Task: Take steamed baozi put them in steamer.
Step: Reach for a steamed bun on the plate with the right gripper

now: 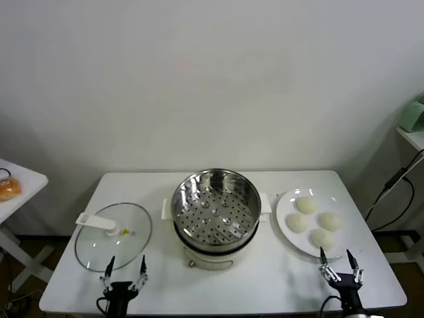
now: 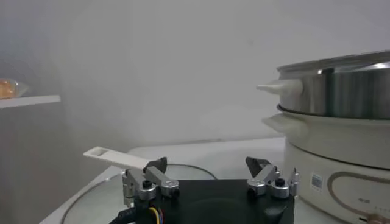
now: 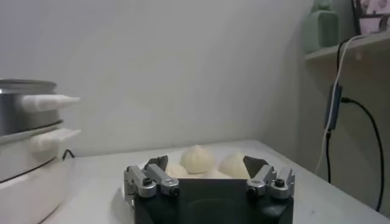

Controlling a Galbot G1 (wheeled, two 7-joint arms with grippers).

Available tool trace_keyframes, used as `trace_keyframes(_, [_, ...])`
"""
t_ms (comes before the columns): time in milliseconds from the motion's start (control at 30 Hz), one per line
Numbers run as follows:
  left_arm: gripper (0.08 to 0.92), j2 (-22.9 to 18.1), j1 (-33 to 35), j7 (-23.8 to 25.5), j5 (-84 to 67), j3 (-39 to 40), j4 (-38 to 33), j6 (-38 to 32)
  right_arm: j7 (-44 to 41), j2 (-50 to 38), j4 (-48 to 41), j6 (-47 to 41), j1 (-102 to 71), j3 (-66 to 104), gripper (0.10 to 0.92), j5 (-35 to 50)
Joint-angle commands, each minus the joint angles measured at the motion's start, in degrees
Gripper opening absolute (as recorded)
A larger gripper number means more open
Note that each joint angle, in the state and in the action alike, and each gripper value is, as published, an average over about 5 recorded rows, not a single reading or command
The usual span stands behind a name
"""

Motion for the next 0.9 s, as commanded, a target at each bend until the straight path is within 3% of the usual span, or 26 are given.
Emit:
trace_keyframes(33, [0.823, 0.0, 0.1, 0.1, 0.1, 0.1, -0.3, -0.1, 2.8, -4.1, 3.1, -15.2, 6.0, 3.2, 0.823, 3.3])
trace_keyframes(300, [0.823, 0.0, 0.5, 0.9, 0.6, 0.4, -1.1, -0.6, -5.9, -16.9, 3.5, -37.5, 19.6, -0.3, 0.823, -2.2])
trace_keyframes(433, [0.823, 0.0, 0.7, 1.0, 0.8, 0.5, -1.2, -1.0, -13.8, -23.4, 2.6, -43.1, 24.8, -6.8, 0.823, -10.0])
trace_keyframes(700, [0.823, 0.2, 0.7, 1.2, 1.4, 0.7, -1.3, -1.7, -30.8, -35.3, -3.0, -39.2, 39.7, -25.2, 0.823, -31.6])
trace_keyframes(900, [0.823, 0.2, 0.7, 1.3, 2.0, 0.6, -0.9, -2.3, -41.9, -39.2, -12.6, -29.8, 55.3, -41.0, 0.823, -43.2])
